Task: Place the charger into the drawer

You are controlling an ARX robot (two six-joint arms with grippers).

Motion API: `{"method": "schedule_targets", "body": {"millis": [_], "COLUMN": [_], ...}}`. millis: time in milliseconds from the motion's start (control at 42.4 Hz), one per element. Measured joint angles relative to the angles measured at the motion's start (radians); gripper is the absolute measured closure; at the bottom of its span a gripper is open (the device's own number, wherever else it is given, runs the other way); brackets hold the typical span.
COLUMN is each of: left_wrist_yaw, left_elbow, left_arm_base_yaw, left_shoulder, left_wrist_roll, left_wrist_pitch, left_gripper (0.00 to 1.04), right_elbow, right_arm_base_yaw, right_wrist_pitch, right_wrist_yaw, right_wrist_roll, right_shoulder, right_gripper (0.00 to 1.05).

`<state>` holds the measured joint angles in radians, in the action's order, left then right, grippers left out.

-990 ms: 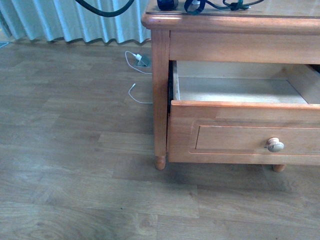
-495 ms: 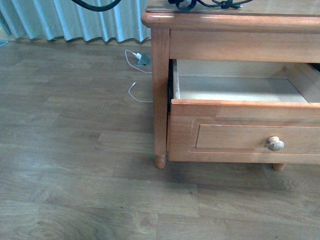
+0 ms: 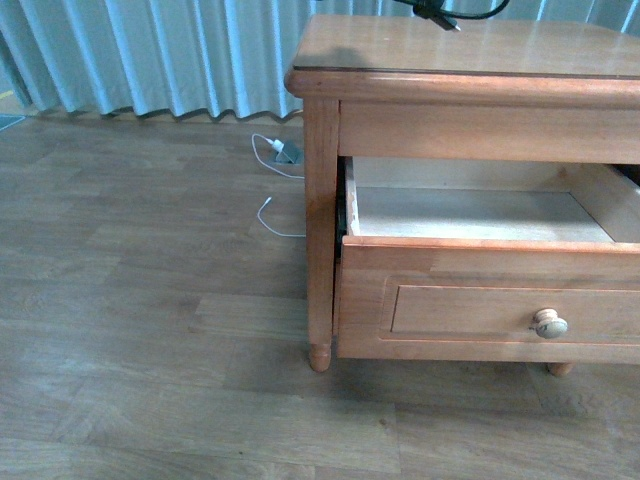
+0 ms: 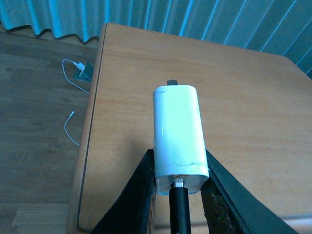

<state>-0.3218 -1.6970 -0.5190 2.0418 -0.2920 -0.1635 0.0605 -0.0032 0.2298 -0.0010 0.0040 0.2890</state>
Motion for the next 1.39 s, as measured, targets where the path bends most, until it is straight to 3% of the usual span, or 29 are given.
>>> {"method": "schedule_targets", "body": {"millis": [165, 354, 731, 1273, 1391], "left_wrist_yaw": [0.058, 0.075, 0.09, 0.079, 0.079], "left_elbow": [0.262, 0.349, 0.291, 0.057, 0.034], "left_arm_base_yaw": [-0.048, -0.099, -0.138, -0.155, -0.155], "left_shoulder": [-0.149, -0.155, -0.021, 0.189, 0.217], "left_wrist_roll": [0.031, 0.023, -0.049, -0.145, -0.156], "left_wrist_pitch": [-0.066, -0.086, -0.063, 0.027, 0.036], "left_gripper": [0.82, 0.82, 0.82, 0.82, 0.69], "right_elbow": [0.0, 0.0, 0.0, 0.0, 0.0], "right_arm_base_yaw": [0.0, 0.0, 0.0, 0.0, 0.0], "right_wrist_pitch": [0.0, 0.0, 0.0, 0.0, 0.0], "right_wrist_yaw": [0.0, 0.0, 0.0, 0.0, 0.0], "right_wrist_roll": [0.0, 0.0, 0.0, 0.0, 0.0], "right_shoulder": [0.0, 0.0, 0.0, 0.0, 0.0], "right_gripper": [0.08, 0.08, 0.08, 0.08, 0.08]}}
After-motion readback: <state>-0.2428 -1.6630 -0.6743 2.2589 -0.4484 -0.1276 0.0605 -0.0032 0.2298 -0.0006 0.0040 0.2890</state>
